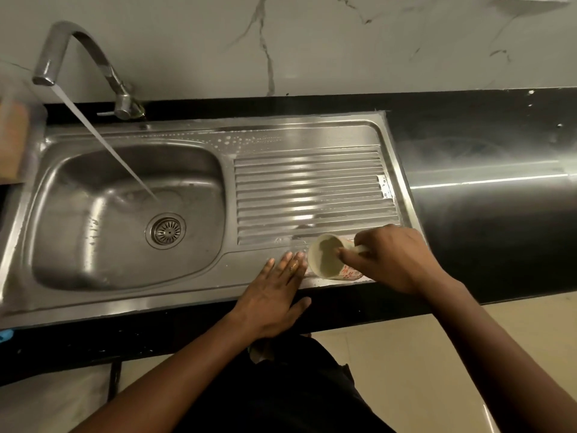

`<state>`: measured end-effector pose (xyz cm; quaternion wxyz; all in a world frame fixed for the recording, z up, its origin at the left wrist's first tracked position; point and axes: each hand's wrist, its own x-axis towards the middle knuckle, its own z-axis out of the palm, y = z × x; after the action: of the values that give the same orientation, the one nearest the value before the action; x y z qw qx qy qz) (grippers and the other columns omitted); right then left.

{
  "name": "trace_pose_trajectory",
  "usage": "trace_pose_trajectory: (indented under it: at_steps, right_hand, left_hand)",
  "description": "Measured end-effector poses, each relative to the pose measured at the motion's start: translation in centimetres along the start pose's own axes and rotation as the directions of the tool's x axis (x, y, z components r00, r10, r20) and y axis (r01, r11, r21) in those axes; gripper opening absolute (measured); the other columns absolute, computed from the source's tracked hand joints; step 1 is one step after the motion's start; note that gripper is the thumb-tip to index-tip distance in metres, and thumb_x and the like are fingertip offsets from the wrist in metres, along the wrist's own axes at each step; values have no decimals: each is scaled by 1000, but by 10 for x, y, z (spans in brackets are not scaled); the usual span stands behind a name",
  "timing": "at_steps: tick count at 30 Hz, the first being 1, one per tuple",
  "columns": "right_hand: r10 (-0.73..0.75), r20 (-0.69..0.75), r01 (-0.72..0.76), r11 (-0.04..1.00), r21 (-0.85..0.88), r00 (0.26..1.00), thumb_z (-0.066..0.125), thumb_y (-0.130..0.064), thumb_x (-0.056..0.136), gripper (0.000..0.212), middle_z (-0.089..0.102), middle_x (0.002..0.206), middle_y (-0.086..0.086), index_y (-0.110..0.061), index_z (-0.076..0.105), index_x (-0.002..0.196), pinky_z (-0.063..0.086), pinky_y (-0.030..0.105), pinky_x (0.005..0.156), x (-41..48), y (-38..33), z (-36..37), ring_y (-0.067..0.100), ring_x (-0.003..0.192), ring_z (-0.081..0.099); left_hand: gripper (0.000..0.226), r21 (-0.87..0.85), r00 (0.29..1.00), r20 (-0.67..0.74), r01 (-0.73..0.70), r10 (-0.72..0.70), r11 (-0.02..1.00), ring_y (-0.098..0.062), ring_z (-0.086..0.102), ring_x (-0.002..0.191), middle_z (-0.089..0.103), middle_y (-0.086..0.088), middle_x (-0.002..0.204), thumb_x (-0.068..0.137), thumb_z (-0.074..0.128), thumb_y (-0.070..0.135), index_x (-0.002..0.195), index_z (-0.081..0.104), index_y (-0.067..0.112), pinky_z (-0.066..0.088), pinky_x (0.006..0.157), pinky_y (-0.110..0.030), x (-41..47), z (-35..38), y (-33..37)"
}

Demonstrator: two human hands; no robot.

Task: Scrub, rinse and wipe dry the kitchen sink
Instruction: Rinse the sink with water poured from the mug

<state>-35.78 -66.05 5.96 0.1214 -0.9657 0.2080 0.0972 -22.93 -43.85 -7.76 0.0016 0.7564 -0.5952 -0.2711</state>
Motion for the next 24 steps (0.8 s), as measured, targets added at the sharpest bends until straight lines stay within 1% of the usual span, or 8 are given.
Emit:
trace_pose_trajectory:
  at_steps: [2, 4, 5, 7, 11, 15, 20, 24]
  right_hand:
    - [31, -7, -30, 996, 81, 999, 48, -71, 95, 55, 52, 50, -9, -29, 52, 60, 30, 20, 49, -4, 16, -5, 6, 46, 50]
    - [59, -28, -56, 991, 119, 998, 48, -71, 95, 55, 53, 50, -11, -30, 54, 59, 31, 18, 49, -10, 31, -9, 5, 46, 52]
    - [70, -40, -65, 990, 123, 997, 48, -71, 95, 55, 54, 50, -12, -30, 54, 58, 31, 18, 49, -13, 39, -10, 5, 46, 53]
    - [78, -57, -72, 992, 100, 995, 47, -72, 95, 56, 55, 50, -13, -31, 53, 58, 32, 18, 50, -18, 52, -13, 4, 46, 54]
    - [25, -62, -25, 1000, 1, 998, 45, -76, 95, 55, 54, 52, -12, -33, 52, 61, 35, 20, 51, -24, 65, -14, 5, 47, 53]
    - [-51, -21, 49, 994, -101, 998, 40, -77, 94, 57, 51, 54, -9, -31, 48, 62, 29, 21, 50, -24, 62, -12, 7, 48, 49]
    - [-89, -9, 87, 985, -150, 996, 35, -80, 94, 61, 52, 57, -7, -29, 46, 62, 26, 23, 49, -23, 59, -8, 9, 49, 48]
    - [-62, -21, 61, 996, -66, 998, 39, -78, 95, 59, 51, 54, -8, -31, 46, 61, 32, 22, 50, -25, 74, -9, 8, 47, 48]
  left_hand:
    - [79, -36, 995, -34, 93, -94, 995, -18, -30, 156, -28, 0, 170, 106, 13, 65, 166, -14, 20, -6, 131, -45, 7, -2, 10]
    - [82, -84, 982, -48, 177, -181, 981, -20, -31, 156, -31, -3, 169, 105, 14, 66, 165, -16, 18, -10, 130, -42, 14, -3, 20]
    - [84, -92, 979, -45, 195, -200, 976, -22, -31, 156, -32, -4, 168, 105, 13, 68, 164, -17, 17, -11, 130, -42, 17, -3, 25]
    - [85, -72, 986, -23, 161, -163, 984, -22, -32, 155, -34, -5, 167, 104, 11, 70, 164, -19, 17, -9, 131, -45, 22, 0, 34]
    - [83, -13, 998, 57, -34, 35, 999, -15, -36, 153, -34, 0, 168, 104, 12, 69, 162, -23, 20, -7, 130, -47, 25, 1, 47]
    - [82, 8, 990, 56, -127, 127, 992, -10, -36, 153, -33, 2, 169, 105, 13, 68, 161, -25, 22, -10, 130, -44, 28, 1, 51]
    - [78, 12, 997, 9, -75, 75, 997, -10, -32, 155, -29, 4, 170, 106, 12, 66, 165, -12, 21, -3, 131, -42, 38, 1, 49]
    - [84, -9, 1000, 5, -1, 1, 1000, -14, -34, 154, -32, 0, 169, 103, 8, 70, 164, -17, 18, -8, 131, -43, 48, 0, 60]
